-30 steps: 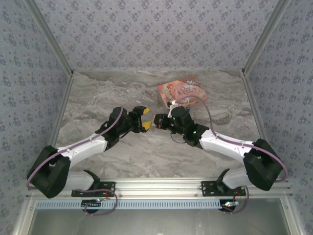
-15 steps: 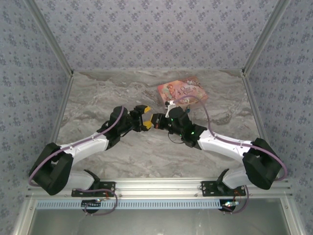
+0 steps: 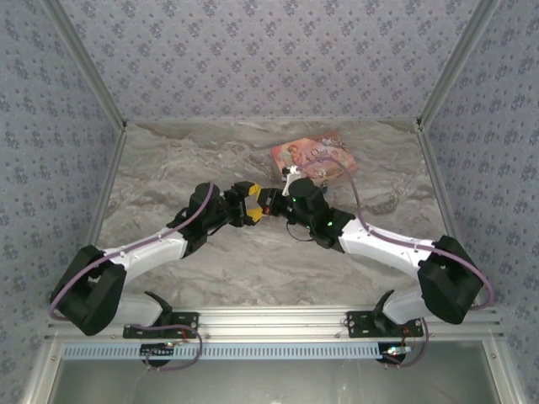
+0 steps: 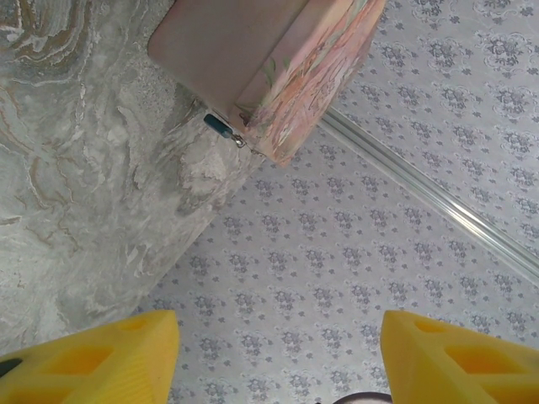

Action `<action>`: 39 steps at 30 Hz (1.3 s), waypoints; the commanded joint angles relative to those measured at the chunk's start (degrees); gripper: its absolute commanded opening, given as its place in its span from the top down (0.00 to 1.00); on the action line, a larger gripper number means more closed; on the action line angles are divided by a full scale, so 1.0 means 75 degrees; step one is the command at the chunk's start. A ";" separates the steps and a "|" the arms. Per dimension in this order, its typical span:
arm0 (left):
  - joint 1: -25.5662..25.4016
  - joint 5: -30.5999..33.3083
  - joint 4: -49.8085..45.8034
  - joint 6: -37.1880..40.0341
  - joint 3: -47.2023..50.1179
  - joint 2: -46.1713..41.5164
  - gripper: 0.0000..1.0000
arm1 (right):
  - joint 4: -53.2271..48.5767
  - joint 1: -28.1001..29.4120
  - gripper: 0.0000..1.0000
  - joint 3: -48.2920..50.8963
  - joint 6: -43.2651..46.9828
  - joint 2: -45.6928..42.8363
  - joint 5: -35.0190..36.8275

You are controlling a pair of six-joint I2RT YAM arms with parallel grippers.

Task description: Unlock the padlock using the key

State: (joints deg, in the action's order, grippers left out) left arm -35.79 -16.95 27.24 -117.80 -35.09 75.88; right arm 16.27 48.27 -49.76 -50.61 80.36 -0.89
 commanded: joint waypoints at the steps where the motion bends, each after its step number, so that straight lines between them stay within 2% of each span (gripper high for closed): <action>1: -0.0052 -0.0013 0.0306 -0.2522 0.0009 0.0066 0.40 | -0.0024 0.0059 1.00 0.0112 -0.0131 0.0023 -0.0033; 7: -0.0049 0.0035 0.0329 -0.2563 0.0060 0.0071 0.52 | -0.0035 0.0095 1.00 0.0365 -0.0261 -0.0076 0.0001; 18: -0.0056 0.0080 0.0361 -0.2534 0.0062 0.0148 0.58 | -0.0269 0.0102 1.00 0.0592 -0.0214 -0.0480 0.0150; 27: -0.0055 0.0065 0.0438 -0.2517 0.0061 0.0207 0.75 | -0.0334 0.0059 1.00 0.0725 -0.0236 -0.0610 0.0218; 36: -0.0056 0.0011 0.0447 -0.2500 0.0015 0.0277 1.00 | -0.0351 -0.0009 1.00 0.0789 -0.0254 -0.0724 0.0235; 39: -0.0047 0.0001 0.0446 -0.2447 -0.0005 0.0289 1.00 | -0.0348 -0.0040 1.00 0.0811 -0.0248 -0.0753 0.0225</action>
State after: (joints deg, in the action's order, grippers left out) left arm -35.79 -16.95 28.97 -118.61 -35.09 77.49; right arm 14.74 48.25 -44.45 -51.70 76.01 -0.45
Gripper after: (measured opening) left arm 0.043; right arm 0.053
